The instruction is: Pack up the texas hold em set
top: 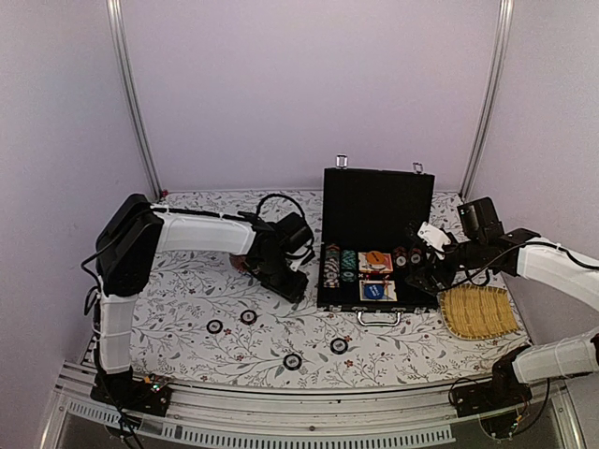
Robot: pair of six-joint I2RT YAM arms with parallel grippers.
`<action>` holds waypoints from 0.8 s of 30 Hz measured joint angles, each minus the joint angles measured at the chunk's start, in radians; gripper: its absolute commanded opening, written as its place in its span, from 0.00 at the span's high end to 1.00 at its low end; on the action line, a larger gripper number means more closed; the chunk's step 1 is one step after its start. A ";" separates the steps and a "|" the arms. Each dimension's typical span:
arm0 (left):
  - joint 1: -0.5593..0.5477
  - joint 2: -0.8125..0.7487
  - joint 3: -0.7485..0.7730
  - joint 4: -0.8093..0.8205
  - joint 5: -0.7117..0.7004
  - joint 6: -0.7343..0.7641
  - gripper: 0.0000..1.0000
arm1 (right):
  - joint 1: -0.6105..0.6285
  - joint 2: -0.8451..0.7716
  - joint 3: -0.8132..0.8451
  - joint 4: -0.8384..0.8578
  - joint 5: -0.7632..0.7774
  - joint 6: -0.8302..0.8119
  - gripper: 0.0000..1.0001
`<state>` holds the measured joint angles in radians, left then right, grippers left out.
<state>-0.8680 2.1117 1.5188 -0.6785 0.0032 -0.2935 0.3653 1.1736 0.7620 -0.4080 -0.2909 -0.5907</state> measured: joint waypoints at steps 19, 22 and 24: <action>0.000 0.116 0.183 -0.138 0.038 0.064 0.56 | -0.014 -0.001 -0.043 0.036 0.012 -0.011 0.01; -0.001 0.122 0.195 -0.154 0.039 0.066 0.53 | -0.014 -0.001 -0.043 0.037 0.012 -0.011 0.01; -0.001 0.127 0.204 -0.165 0.039 0.068 0.51 | -0.014 -0.001 -0.043 0.037 0.012 -0.011 0.01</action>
<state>-0.8688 2.2391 1.7226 -0.8436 0.0425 -0.2253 0.3508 1.1725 0.7185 -0.3706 -0.2787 -0.6022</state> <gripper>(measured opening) 0.464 0.993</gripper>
